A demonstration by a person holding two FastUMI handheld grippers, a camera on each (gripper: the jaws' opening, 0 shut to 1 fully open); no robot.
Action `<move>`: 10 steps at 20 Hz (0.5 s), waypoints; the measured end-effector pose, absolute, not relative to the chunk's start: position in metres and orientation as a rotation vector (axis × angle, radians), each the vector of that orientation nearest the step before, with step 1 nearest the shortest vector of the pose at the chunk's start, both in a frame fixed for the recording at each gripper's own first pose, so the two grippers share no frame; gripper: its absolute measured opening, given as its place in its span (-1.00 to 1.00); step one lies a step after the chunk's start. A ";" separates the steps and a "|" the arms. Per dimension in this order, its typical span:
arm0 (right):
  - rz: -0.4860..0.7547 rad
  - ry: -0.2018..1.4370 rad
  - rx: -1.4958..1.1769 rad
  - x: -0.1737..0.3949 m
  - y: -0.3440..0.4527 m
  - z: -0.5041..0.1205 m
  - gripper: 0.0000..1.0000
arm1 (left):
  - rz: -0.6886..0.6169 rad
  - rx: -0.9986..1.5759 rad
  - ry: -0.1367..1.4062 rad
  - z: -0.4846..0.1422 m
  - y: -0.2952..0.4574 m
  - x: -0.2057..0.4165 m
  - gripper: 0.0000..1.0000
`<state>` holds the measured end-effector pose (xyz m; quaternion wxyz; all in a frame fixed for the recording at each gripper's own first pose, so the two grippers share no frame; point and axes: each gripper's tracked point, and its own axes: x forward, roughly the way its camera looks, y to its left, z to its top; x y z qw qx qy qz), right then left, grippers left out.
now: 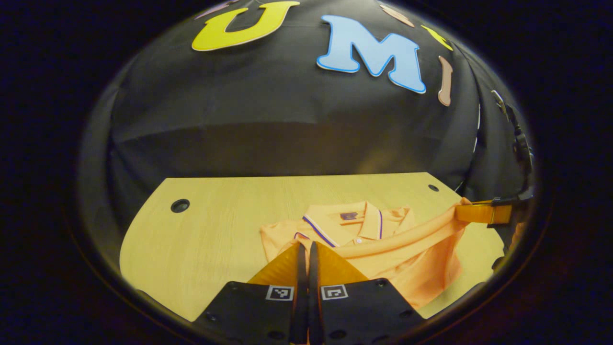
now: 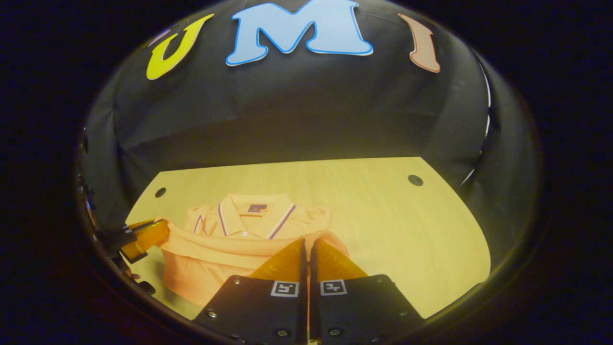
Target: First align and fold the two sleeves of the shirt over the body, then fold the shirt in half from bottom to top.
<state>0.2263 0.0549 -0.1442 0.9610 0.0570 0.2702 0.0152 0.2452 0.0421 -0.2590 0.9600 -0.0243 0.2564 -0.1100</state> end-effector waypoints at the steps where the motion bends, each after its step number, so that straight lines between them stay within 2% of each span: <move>1: 0.027 0.554 0.117 0.235 0.056 -0.147 -0.96 | -0.224 -0.043 0.518 -0.262 0.043 0.254 -0.87; 10: 0.009 0.580 0.076 0.293 0.066 -0.176 -0.96 | -0.201 0.022 0.472 -0.287 0.048 0.298 -0.87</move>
